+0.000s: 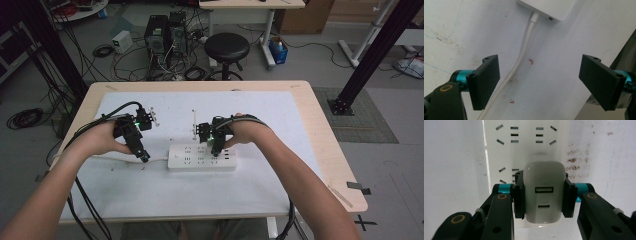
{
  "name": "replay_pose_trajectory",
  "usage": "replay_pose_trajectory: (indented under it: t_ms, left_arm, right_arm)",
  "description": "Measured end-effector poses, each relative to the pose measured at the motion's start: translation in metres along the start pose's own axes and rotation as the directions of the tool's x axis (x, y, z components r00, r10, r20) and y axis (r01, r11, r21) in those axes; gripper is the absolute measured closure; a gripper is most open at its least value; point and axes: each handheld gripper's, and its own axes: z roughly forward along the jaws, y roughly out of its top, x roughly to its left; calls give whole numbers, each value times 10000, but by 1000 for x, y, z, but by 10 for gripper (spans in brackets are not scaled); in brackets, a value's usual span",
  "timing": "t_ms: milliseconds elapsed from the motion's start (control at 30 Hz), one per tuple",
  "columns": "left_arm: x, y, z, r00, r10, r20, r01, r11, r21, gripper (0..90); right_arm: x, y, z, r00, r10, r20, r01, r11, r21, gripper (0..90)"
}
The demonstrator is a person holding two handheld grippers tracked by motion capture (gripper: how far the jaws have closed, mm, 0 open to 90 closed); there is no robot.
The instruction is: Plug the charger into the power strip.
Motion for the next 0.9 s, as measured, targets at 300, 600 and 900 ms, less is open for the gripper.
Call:
replay_pose_trajectory:
  t_ms: [300, 600, 900]
  left_arm:
    - [1, 2, -1, 10000, 17, -6, -17, 10000, 0, 171]
    - [6, 0, -1, 10000, -31, 18, 31, 9999, -118, 171]
    - [16, -10, -10, 9988, -407, -257, 390, 9972, -640, 170]
  right_arm:
    - [-1, 2, 9, 9999, 52, -97, -51, 10000, 72, 624]
    - [-17, -11, -16, 9899, 1141, -845, -1263, 9796, -1565, 363]
    - [-13, -78, -83, 9218, 3868, 261, -3661, 8906, -2700, 216]
